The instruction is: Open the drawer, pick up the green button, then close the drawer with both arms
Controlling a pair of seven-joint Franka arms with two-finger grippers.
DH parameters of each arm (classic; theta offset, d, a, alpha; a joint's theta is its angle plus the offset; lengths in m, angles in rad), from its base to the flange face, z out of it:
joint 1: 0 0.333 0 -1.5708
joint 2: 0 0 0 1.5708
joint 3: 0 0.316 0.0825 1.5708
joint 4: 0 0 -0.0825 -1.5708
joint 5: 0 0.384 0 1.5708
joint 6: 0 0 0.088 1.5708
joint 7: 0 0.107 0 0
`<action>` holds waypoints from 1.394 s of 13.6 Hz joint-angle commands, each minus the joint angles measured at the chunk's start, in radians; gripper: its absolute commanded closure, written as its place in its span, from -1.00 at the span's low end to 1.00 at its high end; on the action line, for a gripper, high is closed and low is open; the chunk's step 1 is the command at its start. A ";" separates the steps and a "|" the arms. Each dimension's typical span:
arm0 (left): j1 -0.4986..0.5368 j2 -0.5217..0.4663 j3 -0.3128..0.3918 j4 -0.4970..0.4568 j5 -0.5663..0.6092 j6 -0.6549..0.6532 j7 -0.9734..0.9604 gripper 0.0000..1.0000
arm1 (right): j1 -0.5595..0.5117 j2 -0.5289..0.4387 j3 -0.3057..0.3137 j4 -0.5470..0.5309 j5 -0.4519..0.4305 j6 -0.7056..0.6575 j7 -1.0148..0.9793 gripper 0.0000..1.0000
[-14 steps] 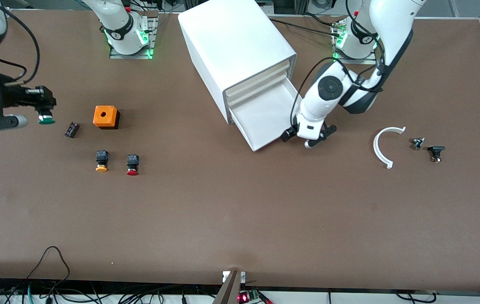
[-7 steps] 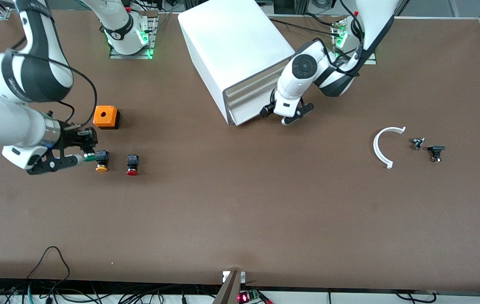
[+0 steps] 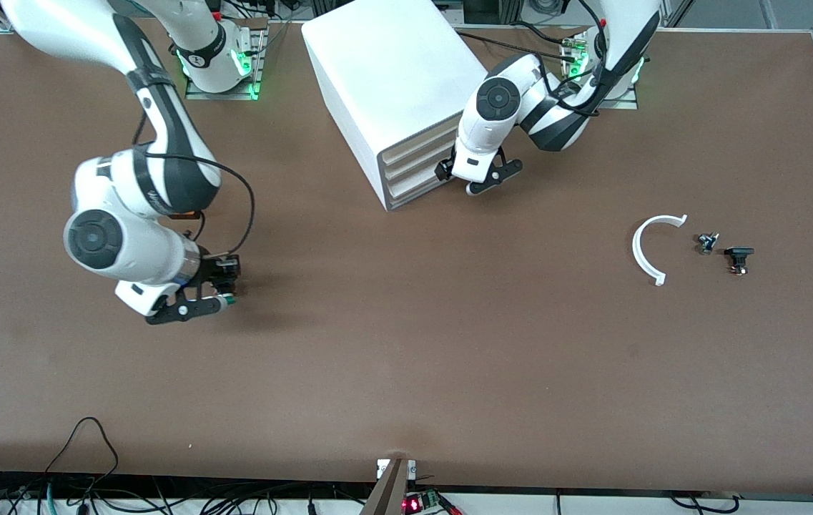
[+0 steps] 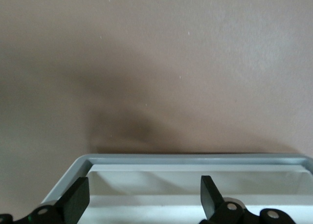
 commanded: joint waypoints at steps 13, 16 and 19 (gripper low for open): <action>0.216 -0.423 0.377 0.223 -0.027 -0.339 0.885 -1.00 | 0.071 0.075 -0.005 -0.301 0.004 0.466 0.273 -0.06; 0.215 -0.521 0.460 0.328 -0.031 -0.565 1.146 -1.00 | 0.071 0.052 -0.004 -0.294 0.004 0.452 0.336 -1.00; 0.213 -0.537 0.544 0.438 -0.031 -0.694 1.298 -1.00 | 0.068 -0.019 -0.007 -0.262 0.009 0.368 0.341 -1.00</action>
